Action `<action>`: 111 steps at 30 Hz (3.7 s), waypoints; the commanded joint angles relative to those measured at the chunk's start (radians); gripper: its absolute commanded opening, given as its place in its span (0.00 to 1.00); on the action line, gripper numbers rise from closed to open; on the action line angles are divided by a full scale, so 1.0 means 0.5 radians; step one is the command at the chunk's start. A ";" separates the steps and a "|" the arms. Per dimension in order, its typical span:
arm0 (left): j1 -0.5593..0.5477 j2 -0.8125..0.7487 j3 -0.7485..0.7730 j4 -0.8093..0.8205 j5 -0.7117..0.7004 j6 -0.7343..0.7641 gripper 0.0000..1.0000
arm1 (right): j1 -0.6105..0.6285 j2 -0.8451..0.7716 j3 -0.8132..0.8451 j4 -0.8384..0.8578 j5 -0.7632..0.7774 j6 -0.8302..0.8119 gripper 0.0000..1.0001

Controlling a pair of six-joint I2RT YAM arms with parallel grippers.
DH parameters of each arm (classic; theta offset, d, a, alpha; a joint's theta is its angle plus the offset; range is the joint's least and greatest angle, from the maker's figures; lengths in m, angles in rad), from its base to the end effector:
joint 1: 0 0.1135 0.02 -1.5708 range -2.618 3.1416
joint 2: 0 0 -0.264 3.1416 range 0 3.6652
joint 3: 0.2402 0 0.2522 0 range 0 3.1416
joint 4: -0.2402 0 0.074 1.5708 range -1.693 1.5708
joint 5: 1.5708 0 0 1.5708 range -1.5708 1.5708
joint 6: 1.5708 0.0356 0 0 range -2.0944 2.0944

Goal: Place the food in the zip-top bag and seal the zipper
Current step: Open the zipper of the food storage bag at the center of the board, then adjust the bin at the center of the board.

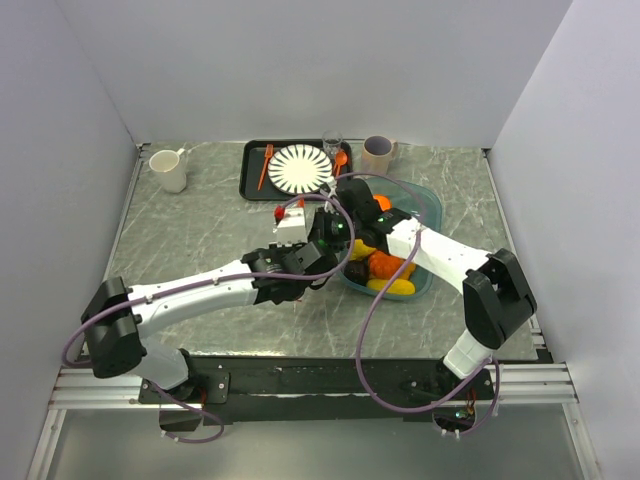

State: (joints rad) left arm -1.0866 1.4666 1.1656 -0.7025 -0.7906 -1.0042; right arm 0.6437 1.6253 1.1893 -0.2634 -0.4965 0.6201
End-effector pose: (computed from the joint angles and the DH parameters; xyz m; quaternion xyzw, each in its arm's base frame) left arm 0.1609 -0.2515 0.2772 -0.0712 0.8897 -0.0380 0.4494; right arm 0.2797 0.2310 0.2603 -0.1141 0.8775 0.4214 0.1985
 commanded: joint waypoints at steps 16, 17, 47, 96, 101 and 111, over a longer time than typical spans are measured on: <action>0.112 -0.196 -0.009 -0.117 -0.091 -0.044 0.01 | -0.017 0.078 0.033 -0.093 0.131 -0.105 0.00; 0.115 -0.206 -0.012 -0.129 -0.094 -0.047 0.01 | -0.014 0.090 0.042 -0.117 0.152 -0.120 0.00; 0.302 -0.203 -0.073 0.132 0.201 0.094 0.01 | -0.036 0.168 0.266 -0.360 0.355 -0.298 0.50; 0.397 -0.218 -0.052 0.205 0.379 0.186 0.01 | -0.852 -0.459 -0.273 -0.415 0.971 -0.308 0.72; 0.394 -0.212 -0.042 0.221 0.397 0.201 0.01 | -0.889 -0.547 -0.470 -0.375 1.180 -0.243 0.69; 0.394 -0.221 -0.055 0.221 0.400 0.211 0.01 | -0.892 -1.011 -0.759 -0.396 1.125 -0.258 0.68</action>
State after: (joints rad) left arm -0.8913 1.3884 1.1130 -0.6235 -0.5980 -0.9211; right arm 0.2028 1.1805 0.8215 -0.4622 0.0444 0.5003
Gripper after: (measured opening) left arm 0.035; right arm 0.688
